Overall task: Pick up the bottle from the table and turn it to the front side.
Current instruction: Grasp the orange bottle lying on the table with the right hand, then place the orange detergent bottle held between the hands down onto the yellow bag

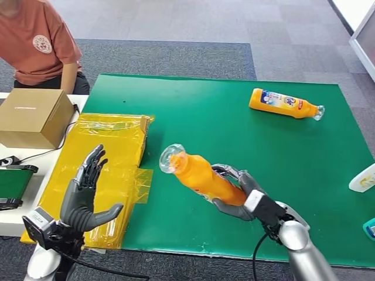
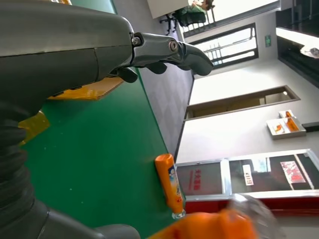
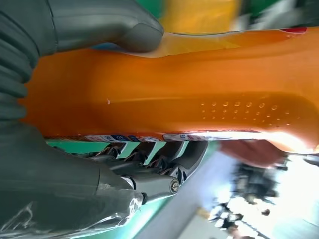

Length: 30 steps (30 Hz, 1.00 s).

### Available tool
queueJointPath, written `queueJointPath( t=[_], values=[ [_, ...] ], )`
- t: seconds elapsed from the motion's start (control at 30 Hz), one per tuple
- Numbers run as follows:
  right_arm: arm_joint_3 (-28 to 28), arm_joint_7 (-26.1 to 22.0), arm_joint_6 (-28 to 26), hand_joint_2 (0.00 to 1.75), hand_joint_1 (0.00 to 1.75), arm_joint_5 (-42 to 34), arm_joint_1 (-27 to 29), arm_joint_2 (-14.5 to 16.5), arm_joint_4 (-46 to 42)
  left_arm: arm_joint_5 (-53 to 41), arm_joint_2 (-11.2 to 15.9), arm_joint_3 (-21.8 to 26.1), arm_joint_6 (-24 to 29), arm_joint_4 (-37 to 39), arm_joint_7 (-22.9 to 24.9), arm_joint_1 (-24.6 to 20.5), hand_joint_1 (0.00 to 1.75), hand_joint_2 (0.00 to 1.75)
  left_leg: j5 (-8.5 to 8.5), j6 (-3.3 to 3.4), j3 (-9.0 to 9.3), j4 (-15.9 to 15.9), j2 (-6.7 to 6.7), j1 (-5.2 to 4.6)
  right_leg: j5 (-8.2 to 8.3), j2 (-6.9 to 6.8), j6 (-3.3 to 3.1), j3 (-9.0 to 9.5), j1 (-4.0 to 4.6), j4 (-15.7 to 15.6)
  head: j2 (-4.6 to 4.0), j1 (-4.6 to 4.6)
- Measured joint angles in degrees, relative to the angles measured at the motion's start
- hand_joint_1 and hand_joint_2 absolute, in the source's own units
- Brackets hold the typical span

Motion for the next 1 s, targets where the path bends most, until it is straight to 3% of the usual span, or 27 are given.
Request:
queueJointPath(
  t=[0.13,0.27,0.5,0.7,1.0],
  values=[
    [-1.5,-1.2,4.0,1.75,1.75,-9.0,2.2,1.4,-5.7,0.2,0.4,-0.9,0.2,-0.1,-0.1,-1.0,0.00,1.75,-0.01,0.01,0.00,0.0,0.00,-0.01,-0.01,0.00,0.00,0.00,-0.01,0.0,-0.01,0.00],
    [-1.6,-1.4,4.3,1.75,1.75,-10.0,3.9,2.6,-9.6,0.4,0.5,-1.9,0.3,-0.1,0.5,-2.0,0.00,1.75,0.00,0.01,0.00,0.0,0.00,-0.01,0.01,0.00,0.00,0.01,-0.01,0.0,0.00,-0.01],
    [1.7,-0.7,-2.2,1.75,1.75,-0.1,5.5,5.2,-11.1,4.8,0.7,-4.8,-2.6,-0.1,5.2,-4.6,0.00,1.75,0.02,-0.03,0.00,0.0,0.00,0.01,0.02,0.00,0.00,0.00,0.01,0.0,0.00,-0.02],
    [6.8,0.7,-8.0,1.75,1.75,8.3,3.8,7.3,-6.8,12.1,1.0,-11.7,-8.4,0.5,8.5,-9.3,0.00,1.75,0.03,-0.02,0.00,0.0,0.00,0.01,0.02,0.00,0.00,0.01,0.00,0.0,-0.01,0.00],
    [12.2,1.9,-10.7,1.75,1.75,12.1,-1.2,9.9,2.4,20.7,2.1,-20.2,-11.7,3.9,12.4,-16.7,0.00,1.75,0.06,-0.05,0.00,0.0,0.00,0.01,0.07,0.01,-0.03,0.01,0.01,0.0,-0.01,-0.01]
  ],
)
